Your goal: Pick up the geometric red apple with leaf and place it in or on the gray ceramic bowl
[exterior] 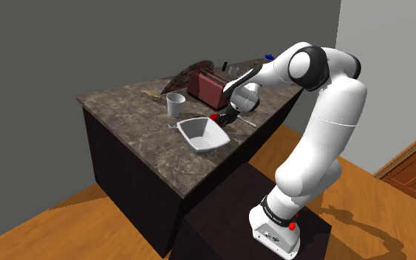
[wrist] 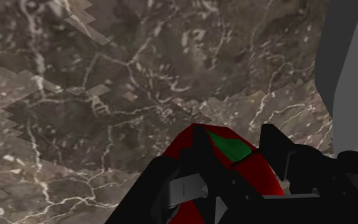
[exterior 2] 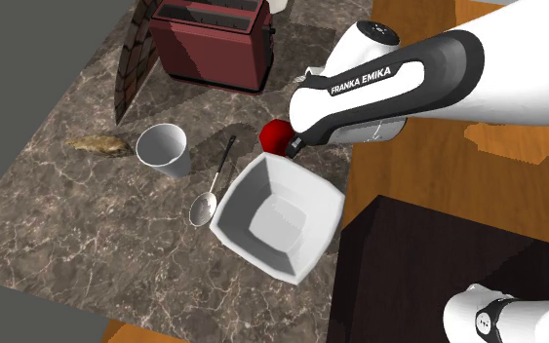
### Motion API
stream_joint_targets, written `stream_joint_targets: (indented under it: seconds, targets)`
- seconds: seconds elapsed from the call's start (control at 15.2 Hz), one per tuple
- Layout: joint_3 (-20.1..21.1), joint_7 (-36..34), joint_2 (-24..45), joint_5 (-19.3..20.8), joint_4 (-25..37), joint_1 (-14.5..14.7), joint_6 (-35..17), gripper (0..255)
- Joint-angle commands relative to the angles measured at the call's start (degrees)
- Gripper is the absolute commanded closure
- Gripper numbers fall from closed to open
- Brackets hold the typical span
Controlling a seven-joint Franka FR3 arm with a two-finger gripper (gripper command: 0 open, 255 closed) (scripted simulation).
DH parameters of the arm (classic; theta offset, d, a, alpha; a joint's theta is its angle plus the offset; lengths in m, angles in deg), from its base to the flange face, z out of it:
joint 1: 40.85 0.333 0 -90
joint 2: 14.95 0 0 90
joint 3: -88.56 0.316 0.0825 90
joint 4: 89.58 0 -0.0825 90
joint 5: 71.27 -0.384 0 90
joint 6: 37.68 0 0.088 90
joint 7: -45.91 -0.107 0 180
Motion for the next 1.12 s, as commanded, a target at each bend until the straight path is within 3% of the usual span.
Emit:
stream_joint_targets:
  seconds: [0.0,0.26,1.06]
  targets:
    - [0.0,0.0,0.0,0.0,0.0,0.0,0.0,255]
    - [0.0,0.01,0.01,-0.01,0.0,0.0,-0.01,255]
    - [-2.76,-7.36,-7.8,7.96,0.08,1.48,6.93,255]
